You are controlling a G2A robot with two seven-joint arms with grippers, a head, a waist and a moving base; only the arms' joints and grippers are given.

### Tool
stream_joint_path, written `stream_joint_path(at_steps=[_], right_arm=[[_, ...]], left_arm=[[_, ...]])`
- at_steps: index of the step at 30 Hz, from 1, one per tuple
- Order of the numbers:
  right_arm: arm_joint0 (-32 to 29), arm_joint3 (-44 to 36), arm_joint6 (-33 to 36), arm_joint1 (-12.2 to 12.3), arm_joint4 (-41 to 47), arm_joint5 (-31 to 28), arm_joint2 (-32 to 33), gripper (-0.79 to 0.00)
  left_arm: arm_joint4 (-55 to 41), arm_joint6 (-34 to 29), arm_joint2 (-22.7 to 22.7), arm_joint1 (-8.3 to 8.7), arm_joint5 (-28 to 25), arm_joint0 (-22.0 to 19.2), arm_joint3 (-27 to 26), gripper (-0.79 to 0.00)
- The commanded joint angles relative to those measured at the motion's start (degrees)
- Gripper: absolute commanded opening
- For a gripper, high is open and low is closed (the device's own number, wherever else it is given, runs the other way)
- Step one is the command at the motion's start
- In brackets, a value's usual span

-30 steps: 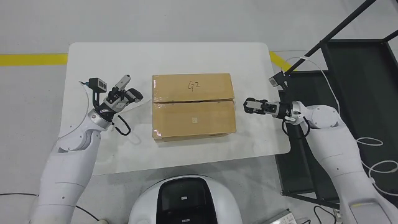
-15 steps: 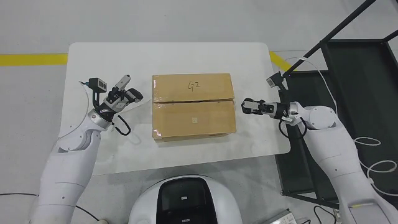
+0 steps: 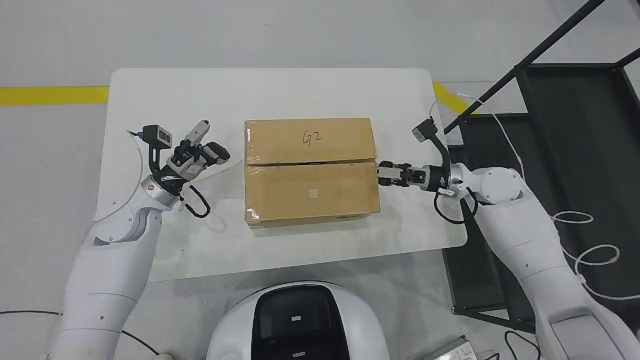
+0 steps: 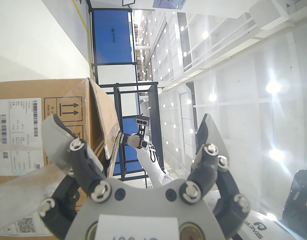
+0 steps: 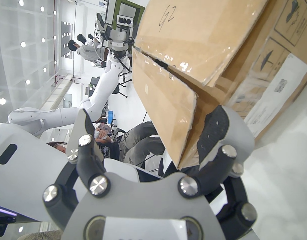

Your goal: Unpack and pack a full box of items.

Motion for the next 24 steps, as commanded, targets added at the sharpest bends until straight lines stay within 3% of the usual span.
stream_joint_path(at_steps=[1, 12, 24], right_arm=[[0.25, -0.21, 0.26, -0.06, 1.05, 0.12, -0.54, 0.000], [2.14, -0.60, 1.10, -0.05, 6.35, 0.95, -4.59, 0.000], [-1.79, -13.25, 6.20, 3.46, 7.33, 6.03, -6.42, 0.000]], left_arm=[[0.00, 0.00, 0.00, 0.00, 0.00, 0.00, 0.00, 0.000], [0.00, 0.00, 0.00, 0.00, 0.00, 0.00, 0.00, 0.000], [0.00, 0.00, 0.00, 0.00, 0.00, 0.00, 0.00, 0.000]])
